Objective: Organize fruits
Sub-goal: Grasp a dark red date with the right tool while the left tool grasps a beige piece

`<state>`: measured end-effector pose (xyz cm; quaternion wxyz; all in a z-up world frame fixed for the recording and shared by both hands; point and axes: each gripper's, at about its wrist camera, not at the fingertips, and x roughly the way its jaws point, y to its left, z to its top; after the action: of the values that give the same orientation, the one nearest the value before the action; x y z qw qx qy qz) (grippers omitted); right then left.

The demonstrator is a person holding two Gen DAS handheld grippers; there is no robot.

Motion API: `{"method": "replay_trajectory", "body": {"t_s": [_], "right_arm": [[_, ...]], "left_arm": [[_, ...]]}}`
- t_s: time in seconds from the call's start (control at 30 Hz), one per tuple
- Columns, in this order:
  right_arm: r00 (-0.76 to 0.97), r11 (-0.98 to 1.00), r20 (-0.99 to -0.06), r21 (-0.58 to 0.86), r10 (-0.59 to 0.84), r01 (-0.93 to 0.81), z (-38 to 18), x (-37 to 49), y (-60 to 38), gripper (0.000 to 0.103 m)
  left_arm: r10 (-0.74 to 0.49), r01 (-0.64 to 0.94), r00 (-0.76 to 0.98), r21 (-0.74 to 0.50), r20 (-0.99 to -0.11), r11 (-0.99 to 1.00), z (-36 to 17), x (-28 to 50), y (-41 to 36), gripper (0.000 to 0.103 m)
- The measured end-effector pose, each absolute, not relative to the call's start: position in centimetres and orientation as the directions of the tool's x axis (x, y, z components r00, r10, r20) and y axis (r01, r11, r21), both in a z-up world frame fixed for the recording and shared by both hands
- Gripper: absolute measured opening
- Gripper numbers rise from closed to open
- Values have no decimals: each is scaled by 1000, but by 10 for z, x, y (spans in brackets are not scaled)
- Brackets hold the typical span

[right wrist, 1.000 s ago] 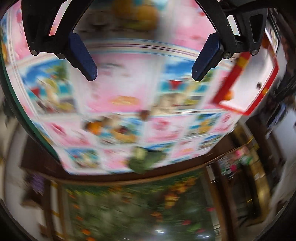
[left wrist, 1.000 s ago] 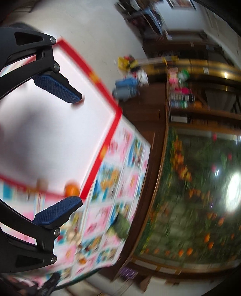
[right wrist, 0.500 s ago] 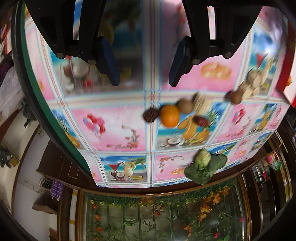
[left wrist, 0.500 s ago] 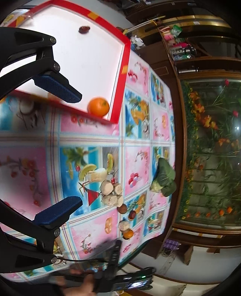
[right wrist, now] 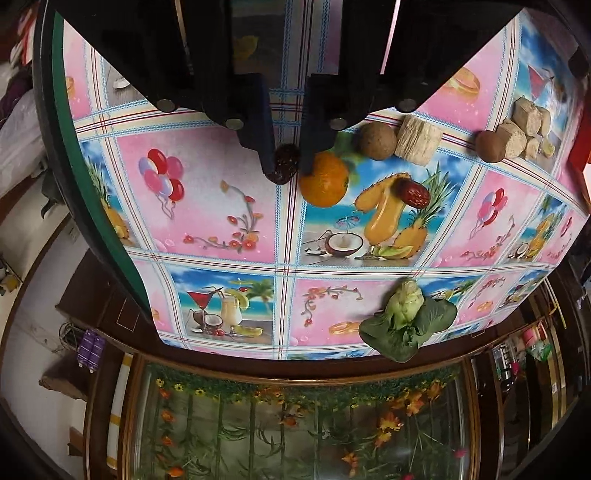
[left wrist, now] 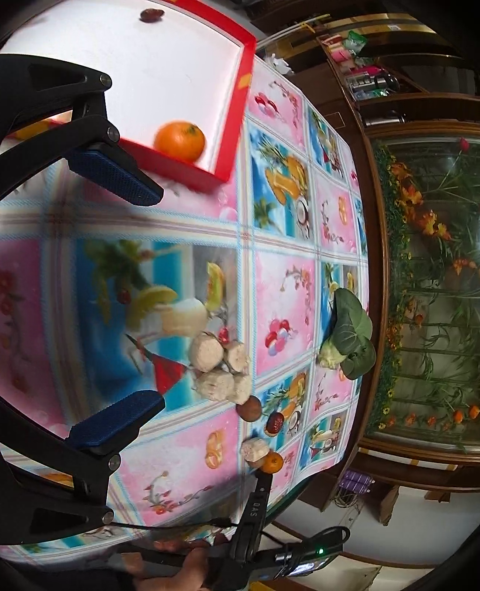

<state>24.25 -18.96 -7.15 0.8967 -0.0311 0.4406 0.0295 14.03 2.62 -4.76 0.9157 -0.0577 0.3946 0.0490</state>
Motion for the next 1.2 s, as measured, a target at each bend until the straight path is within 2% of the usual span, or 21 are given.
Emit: {"method": "replay_trajectory", "body": {"t_s": [0.13, 0.17, 0.33, 0.43, 0.57, 0.63, 0.7, 0.8, 0.83, 0.87, 1.03, 1.07, 1.13, 1.17, 1.2], "right_arm": [[608, 997, -791, 24, 67, -79, -71, 242, -199, 13], [608, 996, -791, 31, 72, -78, -71, 242, -199, 13], [617, 996, -783, 37, 80, -82, -69, 234, -203, 8], [619, 996, -781, 34, 81, -88, -67, 228, -203, 8], [620, 995, -779, 47, 91, -87, -64, 223, -206, 8], [620, 995, -779, 55, 96, -86, -63, 222, -208, 8], [622, 996, -777, 62, 93, -71, -63, 221, -212, 12], [625, 995, -774, 86, 100, -53, -62, 222, -220, 29], [626, 996, -775, 79, 93, -50, -61, 223, -221, 41], [623, 996, -777, 69, 88, -55, -62, 225, -219, 46], [601, 994, -795, 26, 83, -103, -70, 241, -202, 46], [591, 995, -804, 9, 67, -100, -75, 245, -200, 44], [562, 995, -824, 9, 64, -101, -80, 251, -198, 41], [564, 995, -823, 1, 60, -104, -80, 252, -198, 28], [562, 994, -825, -1, 59, -105, -80, 252, -198, 28]], "left_arm": [[49, -124, 687, -51, -725, 991, -54, 160, 13, 100], [53, -123, 675, -42, -736, 991, -57, 166, 11, 96], [11, -126, 617, -85, -787, 988, -69, 190, 13, 90], [10, -132, 624, -93, -781, 987, -68, 197, 16, 89], [29, -143, 625, -78, -780, 987, -69, 203, 16, 78], [37, -144, 622, -68, -782, 987, -70, 205, 14, 77], [44, -136, 616, -51, -786, 989, -71, 207, 11, 82], [47, -127, 609, -39, -792, 991, -72, 210, 7, 88], [47, -127, 607, -38, -794, 991, -73, 211, 6, 89], [47, -127, 605, -38, -795, 991, -73, 213, 6, 92], [46, -126, 602, -37, -797, 991, -74, 219, 5, 95], [46, -126, 603, -38, -797, 991, -74, 220, 5, 93], [47, -125, 612, -38, -789, 991, -73, 221, 6, 83], [52, -126, 618, -34, -785, 991, -72, 221, 6, 72], [57, -126, 624, -29, -779, 992, -71, 221, 5, 63]]}}
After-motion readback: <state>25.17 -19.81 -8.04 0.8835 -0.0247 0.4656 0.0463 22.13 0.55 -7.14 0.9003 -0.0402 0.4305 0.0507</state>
